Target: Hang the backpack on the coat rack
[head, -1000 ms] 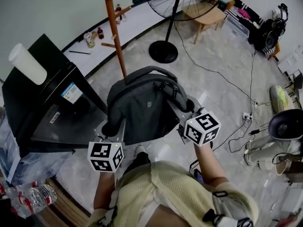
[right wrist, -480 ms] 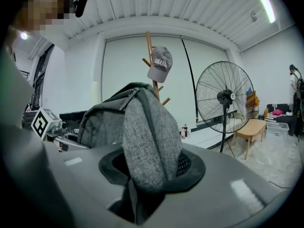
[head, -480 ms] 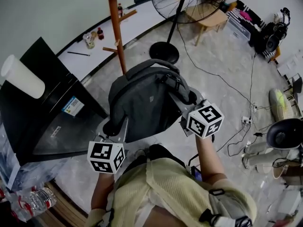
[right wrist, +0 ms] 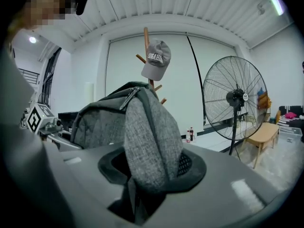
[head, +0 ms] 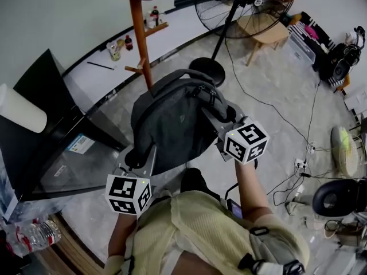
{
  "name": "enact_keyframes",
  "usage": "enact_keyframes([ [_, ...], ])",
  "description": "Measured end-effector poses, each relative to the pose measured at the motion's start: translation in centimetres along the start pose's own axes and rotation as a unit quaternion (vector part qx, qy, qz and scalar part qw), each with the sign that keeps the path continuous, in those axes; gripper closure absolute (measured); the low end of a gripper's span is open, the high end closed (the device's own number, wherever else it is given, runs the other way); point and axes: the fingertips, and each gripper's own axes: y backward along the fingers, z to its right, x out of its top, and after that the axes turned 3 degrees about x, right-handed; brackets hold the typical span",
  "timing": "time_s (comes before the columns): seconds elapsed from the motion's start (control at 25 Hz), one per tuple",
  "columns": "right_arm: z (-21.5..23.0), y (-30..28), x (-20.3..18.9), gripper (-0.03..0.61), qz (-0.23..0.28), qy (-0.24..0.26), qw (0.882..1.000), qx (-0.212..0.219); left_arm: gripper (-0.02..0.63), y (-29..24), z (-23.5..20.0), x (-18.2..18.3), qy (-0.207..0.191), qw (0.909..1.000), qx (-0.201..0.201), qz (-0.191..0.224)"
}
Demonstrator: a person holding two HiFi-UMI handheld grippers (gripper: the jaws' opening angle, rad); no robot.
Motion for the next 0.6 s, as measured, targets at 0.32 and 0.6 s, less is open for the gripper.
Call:
enact_keyframes([
  [0.32, 6.0, -3.7, 1.6, 0.423, -0.014, 0.021, 0.999, 0.045, 0.509, -5.6, 1.2, 1.9, 0.021, 0.9995, 0.023, -0.004],
  [0.6, 9.6, -7.5, 3.0, 0.422, -0.023, 0.04, 0.995, 0.092, 0.511, -9.4, 1.3, 3.6, 0.035, 0.9982, 0.048, 0.0],
])
